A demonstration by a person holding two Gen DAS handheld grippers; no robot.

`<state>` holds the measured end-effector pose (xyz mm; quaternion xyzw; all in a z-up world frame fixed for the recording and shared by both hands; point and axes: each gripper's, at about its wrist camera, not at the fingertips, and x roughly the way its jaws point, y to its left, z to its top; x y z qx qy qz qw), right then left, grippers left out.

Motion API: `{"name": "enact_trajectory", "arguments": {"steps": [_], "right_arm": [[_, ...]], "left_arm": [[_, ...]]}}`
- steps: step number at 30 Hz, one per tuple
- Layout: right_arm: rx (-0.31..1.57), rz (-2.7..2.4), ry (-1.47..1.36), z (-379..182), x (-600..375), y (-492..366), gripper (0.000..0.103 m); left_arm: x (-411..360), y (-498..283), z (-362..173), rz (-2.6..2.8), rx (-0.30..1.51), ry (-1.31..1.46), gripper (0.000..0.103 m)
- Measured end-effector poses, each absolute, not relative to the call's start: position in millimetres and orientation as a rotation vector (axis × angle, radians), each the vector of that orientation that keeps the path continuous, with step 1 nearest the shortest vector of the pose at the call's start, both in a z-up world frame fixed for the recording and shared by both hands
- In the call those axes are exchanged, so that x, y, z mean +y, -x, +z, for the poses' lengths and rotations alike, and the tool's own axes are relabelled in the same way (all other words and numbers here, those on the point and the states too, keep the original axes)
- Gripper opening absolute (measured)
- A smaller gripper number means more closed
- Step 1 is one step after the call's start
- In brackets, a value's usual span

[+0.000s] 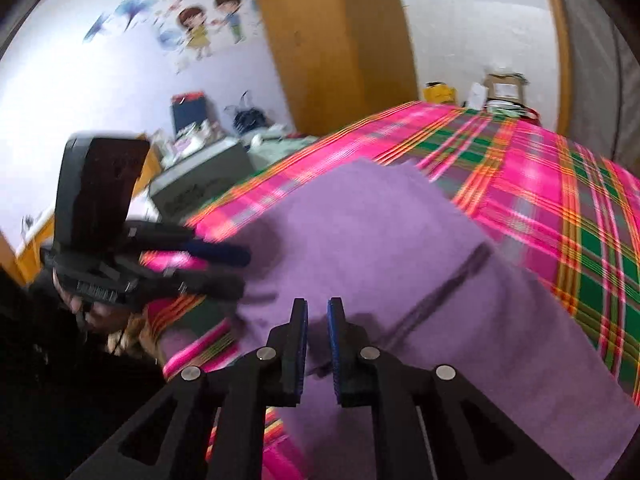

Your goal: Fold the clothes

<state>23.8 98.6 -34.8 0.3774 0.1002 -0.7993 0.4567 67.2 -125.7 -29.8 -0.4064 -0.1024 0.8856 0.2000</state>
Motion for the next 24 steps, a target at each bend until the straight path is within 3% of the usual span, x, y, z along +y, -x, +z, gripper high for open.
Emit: {"name": "enact_trajectory", "arguments": {"steps": [10, 18, 24], "right_arm": [[0.263, -1.998, -0.945, -35.6, 105.8, -28.2, 0.010], [0.138, -2.012, -0.914, -28.2, 104.9, -22.5, 0.010], [0.092, -2.005, -0.957, -39.4, 111.8, -16.6, 0.011]], "left_arm": [[-162.8, -86.6, -19.3, 2.600, -0.419, 1.062, 0.047], [-195.2, -64.5, -40.4, 2.664, -0.678, 1.122, 0.047], [-193.5, -59.8, -46.0, 2.747, -0.560, 1.169, 0.047]]}}
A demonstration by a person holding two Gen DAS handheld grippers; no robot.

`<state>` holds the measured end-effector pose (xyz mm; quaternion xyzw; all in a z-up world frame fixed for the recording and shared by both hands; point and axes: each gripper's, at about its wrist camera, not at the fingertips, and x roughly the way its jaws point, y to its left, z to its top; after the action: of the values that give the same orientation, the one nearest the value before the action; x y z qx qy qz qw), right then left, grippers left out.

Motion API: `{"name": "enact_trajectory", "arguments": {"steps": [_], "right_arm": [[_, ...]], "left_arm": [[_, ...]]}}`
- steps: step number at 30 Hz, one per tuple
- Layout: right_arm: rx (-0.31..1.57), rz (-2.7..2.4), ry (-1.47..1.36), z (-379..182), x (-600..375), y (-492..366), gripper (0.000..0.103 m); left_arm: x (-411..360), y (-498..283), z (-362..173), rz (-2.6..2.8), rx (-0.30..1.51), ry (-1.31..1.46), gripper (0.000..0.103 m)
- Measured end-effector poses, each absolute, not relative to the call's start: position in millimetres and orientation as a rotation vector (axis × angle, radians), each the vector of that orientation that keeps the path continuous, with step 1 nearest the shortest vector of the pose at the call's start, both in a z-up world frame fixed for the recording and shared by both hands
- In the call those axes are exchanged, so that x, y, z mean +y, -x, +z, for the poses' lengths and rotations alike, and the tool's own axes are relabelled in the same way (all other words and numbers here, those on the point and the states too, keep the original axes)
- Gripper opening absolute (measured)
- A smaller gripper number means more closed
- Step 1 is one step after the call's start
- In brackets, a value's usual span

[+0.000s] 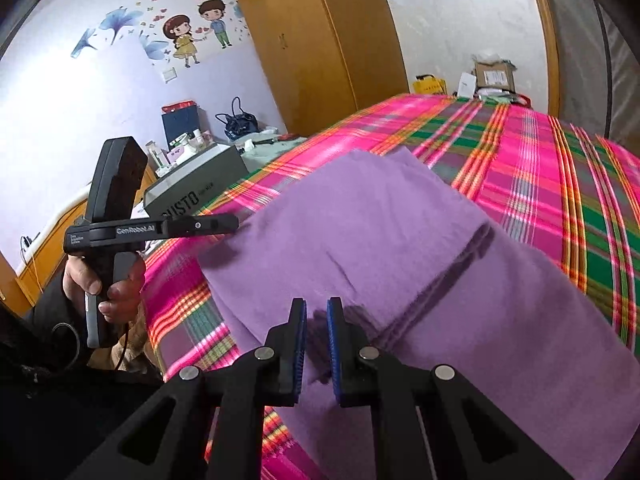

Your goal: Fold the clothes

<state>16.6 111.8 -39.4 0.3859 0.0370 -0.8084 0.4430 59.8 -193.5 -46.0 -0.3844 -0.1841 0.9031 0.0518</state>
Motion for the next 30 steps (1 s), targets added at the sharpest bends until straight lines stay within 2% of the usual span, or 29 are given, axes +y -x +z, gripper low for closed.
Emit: {"name": "enact_trajectory", "arguments": {"steps": [3, 6, 10, 16, 20, 21, 24, 30], "right_arm": [[0.068, -2.009, -0.967, -41.7, 117.5, -14.7, 0.010], [0.061, -2.032, -0.967, -39.3, 120.2, -11.5, 0.010], [0.019, -2.116, -0.956, -28.7, 121.8, 6.1, 0.010], [-0.079, -2.248, -1.007, -22.4, 123.6, 49.5, 0.011], [-0.077, -2.315, -1.117, -40.4, 127.1, 79.3, 0.011], [-0.100, -2.334, -1.151, -45.1, 131.6, 85.8, 0.014], [-0.177, -2.325, -1.130, -42.5, 141.7, 83.6, 0.015], [-0.056, -2.194, -1.015, -32.7, 121.3, 49.9, 0.015]], "left_arm": [[-180.9, -63.5, -43.9, 2.807, -0.388, 1.178, 0.047], [-179.1, -66.6, -42.4, 2.807, -0.383, 1.170, 0.047], [-187.3, -65.2, -37.0, 2.742, -0.513, 1.121, 0.047], [-178.0, -60.3, -40.8, 2.708, -0.483, 1.132, 0.047], [-174.3, -58.9, -44.3, 2.689, -0.464, 1.160, 0.047], [-173.5, -61.9, -44.2, 2.688, -0.463, 1.160, 0.047], [-172.9, -67.2, -41.7, 2.687, -0.474, 1.155, 0.047], [-170.8, -62.8, -42.8, 2.677, -0.462, 1.165, 0.047]]}}
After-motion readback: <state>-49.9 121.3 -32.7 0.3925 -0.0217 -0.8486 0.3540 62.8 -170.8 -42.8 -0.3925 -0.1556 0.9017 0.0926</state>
